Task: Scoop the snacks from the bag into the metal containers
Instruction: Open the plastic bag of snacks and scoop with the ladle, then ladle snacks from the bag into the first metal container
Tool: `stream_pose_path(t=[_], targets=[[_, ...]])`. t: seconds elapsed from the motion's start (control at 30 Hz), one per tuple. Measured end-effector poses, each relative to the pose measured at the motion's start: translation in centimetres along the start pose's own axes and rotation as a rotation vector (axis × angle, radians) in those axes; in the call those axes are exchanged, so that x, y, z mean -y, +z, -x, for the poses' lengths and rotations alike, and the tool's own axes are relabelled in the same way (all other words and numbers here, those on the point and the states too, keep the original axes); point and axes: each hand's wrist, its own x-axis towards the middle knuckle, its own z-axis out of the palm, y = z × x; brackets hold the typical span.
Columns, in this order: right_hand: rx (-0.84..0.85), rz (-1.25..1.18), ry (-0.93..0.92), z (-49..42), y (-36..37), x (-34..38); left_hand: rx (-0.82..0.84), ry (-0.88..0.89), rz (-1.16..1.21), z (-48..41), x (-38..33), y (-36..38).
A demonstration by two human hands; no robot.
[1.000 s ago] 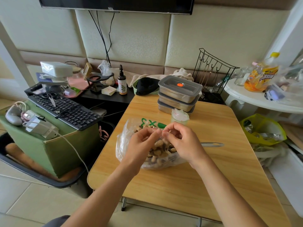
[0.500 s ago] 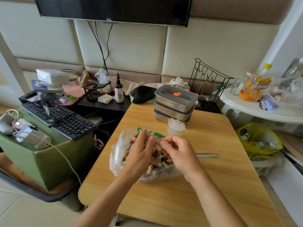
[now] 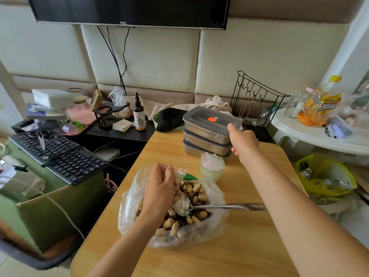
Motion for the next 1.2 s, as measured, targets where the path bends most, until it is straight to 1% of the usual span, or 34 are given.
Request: stream_pose_path(t=[0.13, 0.27, 0.3, 0.37, 0.47, 0.6, 0.77, 0.83, 0.93, 1.1, 1.2], targets=[[0.088, -0.188, 0.088, -0.9, 0.5, 0.3, -0.030, -0.007, -0.031, -0.4, 0.1, 0.3], [0.239, -0.426, 0.211, -1.0, -0.5, 0.9, -0.028, 0.006, -0.032, -0.1, 0.4, 0.3], [0.251, -0.498, 0.226, -0.7, -0.9, 0.9, -0.028, 0.023, -0.035, 0.1, 0.4, 0.1], [0.238, -0.565, 0.219, 0.4, -2.1, 1.0, -0.041, 0.078, -0.050, 0.7, 0.4, -0.5], [0.217, -0.576, 0.163, 3.4, -4.8, 0.6, -0.025, 0.156, -0.099, 2.0, 0.4, -1.8], [0.274, -0.558, 0.130, 9.5, -8.9, -2.6, 0.042, 0.195, -0.131, 4.9, 0.9, -2.3], [0.342, -0.469, 0.130, 16.9, -12.4, -11.0, 0.076, 0.104, -0.075, 8.6, 1.5, -3.1], [0.364, -0.431, 0.142, 18.8, -13.3, -14.5, 0.142, 0.087, -0.061, 10.2, 1.4, -3.3], [0.395, -0.379, 0.173, 20.1, -14.3, -17.9, 0.301, 0.117, -0.131, 12.4, 1.6, -3.3], [0.411, -0.347, 0.196, 20.4, -15.3, -19.1, 0.551, 0.178, -0.283, 14.1, 1.9, -2.8], [0.417, -0.318, 0.227, 20.2, -15.4, -19.1, 0.644, 0.219, -0.397, 13.3, 2.3, -2.6]])
